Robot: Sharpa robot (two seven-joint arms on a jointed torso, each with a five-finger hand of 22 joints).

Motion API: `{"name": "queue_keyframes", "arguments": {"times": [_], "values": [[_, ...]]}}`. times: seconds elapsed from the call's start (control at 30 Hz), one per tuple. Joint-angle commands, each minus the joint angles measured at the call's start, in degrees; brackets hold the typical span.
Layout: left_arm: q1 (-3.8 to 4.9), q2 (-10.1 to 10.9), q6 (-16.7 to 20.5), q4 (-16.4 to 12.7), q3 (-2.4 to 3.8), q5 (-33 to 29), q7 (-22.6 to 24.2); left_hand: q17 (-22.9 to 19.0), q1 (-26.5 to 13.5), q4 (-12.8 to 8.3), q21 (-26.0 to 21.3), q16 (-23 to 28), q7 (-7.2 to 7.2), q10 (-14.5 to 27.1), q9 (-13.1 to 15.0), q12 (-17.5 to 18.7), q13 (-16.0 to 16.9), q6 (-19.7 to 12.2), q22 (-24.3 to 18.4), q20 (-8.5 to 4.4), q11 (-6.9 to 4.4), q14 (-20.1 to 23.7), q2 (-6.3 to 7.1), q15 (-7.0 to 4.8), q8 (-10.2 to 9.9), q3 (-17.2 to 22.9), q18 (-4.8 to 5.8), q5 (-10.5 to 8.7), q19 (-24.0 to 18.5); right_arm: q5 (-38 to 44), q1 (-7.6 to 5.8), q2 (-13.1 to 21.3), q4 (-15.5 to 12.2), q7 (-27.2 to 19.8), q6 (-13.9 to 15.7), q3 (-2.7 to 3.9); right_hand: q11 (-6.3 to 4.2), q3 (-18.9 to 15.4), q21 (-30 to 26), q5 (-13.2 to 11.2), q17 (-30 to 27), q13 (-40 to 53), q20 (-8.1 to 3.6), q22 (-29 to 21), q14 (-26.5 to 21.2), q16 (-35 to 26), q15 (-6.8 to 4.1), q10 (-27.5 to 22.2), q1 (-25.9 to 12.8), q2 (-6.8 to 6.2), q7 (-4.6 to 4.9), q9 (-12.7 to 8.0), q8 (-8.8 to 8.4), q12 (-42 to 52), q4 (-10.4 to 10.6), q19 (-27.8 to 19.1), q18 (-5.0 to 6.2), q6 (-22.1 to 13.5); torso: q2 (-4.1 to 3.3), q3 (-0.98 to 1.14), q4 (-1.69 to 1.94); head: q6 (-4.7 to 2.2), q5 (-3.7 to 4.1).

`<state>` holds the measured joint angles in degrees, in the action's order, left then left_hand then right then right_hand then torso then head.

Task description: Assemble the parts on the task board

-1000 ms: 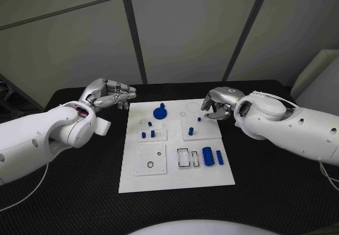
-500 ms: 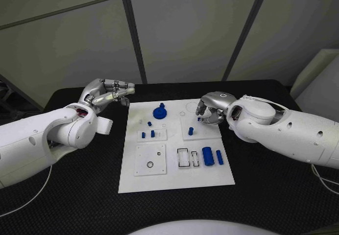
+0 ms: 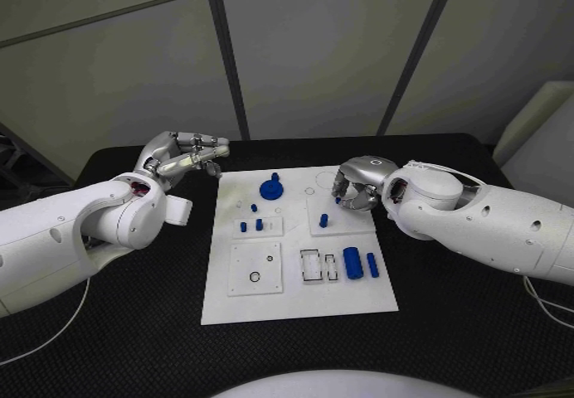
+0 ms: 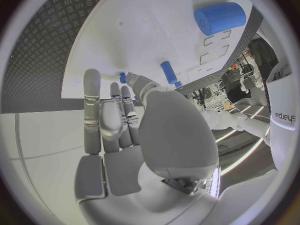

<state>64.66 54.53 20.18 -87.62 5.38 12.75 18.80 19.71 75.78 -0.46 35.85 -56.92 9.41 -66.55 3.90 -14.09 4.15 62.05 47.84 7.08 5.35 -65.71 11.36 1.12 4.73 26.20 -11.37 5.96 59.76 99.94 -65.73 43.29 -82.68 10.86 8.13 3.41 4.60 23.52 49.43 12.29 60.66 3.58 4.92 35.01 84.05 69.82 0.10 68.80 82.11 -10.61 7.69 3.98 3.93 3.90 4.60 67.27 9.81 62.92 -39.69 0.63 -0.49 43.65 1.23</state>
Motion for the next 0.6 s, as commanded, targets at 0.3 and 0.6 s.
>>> {"name": "queue_keyframes", "arguments": {"times": [0.3, 0.6], "values": [[0.07, -0.1, -0.2, -0.2, 0.05, -0.5, 0.9, -0.4, 0.0, -0.1, -0.4, 0.9, 0.24, 0.7, -0.1, -0.4, -0.1, 0.1, -0.2, 0.02, 0.15, -0.4, -0.56, 0.04, -0.2, -0.6, 0.93, -0.19, 0.6, 1.2, 0.21, -0.9, 0.8, 0.5, -2.8, -0.36, -0.15, 0.6, 0.9, 0.0, 0.6, -0.1, 0.09, 0.7, 2.2, 0.7, -0.10, 0.5, 0.1, -0.04, -0.01, 0.1, 0.00, 0.1, 0.0, -0.3, -0.09, 0.5, 0.03, 0.01, -0.08, 0.15, -0.04], [0.07, -0.2, -0.2, 0.0, 0.05, -0.5, 0.8, -0.5, 0.1, -0.1, -0.5, 1.1, 0.28, 0.8, -0.1, -0.4, -0.2, 0.0, -0.3, 0.04, 0.20, -0.4, -0.58, 0.08, -0.2, -0.6, 0.94, -0.19, 0.6, 1.2, 0.31, -1.5, 1.0, 0.3, -2.2, -0.98, -0.18, 0.9, 1.5, -0.1, 1.0, 0.0, 0.12, 1.4, 2.2, 1.1, -0.11, 0.8, -0.2, 0.13, 0.02, 0.1, 0.03, 0.2, 0.1, -0.5, -0.15, 0.7, 0.00, 0.01, -0.01, 0.31, 0.01]]}}
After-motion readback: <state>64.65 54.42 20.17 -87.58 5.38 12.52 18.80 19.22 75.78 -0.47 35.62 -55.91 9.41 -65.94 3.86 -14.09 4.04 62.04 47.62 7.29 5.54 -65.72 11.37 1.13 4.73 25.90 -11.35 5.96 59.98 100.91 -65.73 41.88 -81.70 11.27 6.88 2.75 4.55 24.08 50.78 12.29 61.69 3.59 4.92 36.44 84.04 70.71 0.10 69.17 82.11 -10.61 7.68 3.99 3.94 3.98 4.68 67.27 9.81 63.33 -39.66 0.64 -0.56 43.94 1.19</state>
